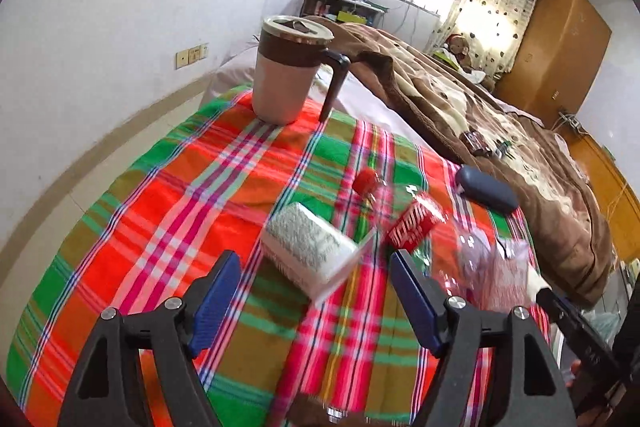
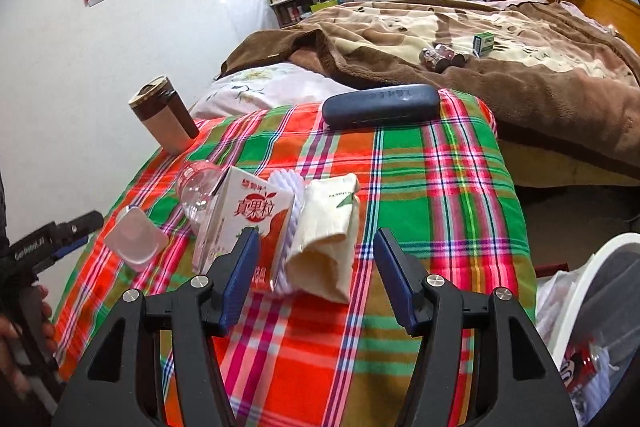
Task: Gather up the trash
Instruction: 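Grasp the folded paper cup with the right gripper while the left grasps the white lid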
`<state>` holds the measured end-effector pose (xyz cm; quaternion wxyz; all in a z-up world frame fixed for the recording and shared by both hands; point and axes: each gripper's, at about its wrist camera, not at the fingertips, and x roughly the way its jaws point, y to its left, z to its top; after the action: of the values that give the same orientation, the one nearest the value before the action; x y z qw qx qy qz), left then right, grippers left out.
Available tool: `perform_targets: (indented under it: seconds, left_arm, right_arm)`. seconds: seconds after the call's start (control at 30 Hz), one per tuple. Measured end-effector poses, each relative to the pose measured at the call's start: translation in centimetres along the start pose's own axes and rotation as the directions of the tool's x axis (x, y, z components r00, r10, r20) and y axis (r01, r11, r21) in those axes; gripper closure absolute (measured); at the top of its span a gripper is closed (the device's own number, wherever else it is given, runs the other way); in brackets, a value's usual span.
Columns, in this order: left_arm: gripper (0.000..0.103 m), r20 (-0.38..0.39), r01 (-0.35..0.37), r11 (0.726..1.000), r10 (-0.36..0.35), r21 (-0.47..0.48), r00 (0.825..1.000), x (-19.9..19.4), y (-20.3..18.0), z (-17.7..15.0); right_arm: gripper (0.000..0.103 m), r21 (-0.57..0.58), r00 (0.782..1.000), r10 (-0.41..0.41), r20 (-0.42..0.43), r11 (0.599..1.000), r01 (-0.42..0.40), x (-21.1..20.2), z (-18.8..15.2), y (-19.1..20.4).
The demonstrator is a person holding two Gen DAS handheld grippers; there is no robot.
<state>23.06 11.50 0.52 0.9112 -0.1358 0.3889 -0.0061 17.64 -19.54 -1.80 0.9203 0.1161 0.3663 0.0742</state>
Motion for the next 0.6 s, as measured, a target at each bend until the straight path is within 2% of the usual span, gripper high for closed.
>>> perform_targets:
  seconds: [0.1, 0.23, 0.33, 0.5, 0.6]
  left_arm:
    - [0.026, -0.032, 0.0, 0.999, -0.001, -0.035, 0.999, 1.7, 0.2, 0.9]
    - [0.026, -0.034, -0.02, 0.999, 0.018, -0.047, 0.999, 3.1, 0.4, 1.7]
    - [0.026, -0.06, -0.024, 0.994, 0.017, -0.111, 0.998, 4.7, 1.2, 2.2]
    - [0.026, -0.09, -0.034, 0.993, 0.024, -0.114, 0.996, 6.3, 1.4, 2.3]
    - [0.026, -0.118, -0.03, 0.994, 0.018, -0.102, 0.993, 7.3, 1.0, 2.0]
  right_arm:
    - [0.043, -0.01, 1.0, -0.016, -0.004, 1.0, 0.016, 0.5, 0.2, 0.2]
    - [0.043, -0.003, 1.0, -0.012, -0.021, 1.0, 0.012, 1.3, 0.2, 0.0]
    - [0.043, 0.009, 1.0, -0.018, -0.021, 1.0, 0.018, 1.6, 0.0, -0.2]
    - [0.043, 0.02, 1.0, -0.015, -0.006, 1.0, 0.015, 1.6, 0.1, -0.5]
    - [0.049, 0.027, 1.0, -0.003, -0.008, 1.0, 0.003, 1.8, 0.3, -0.6]
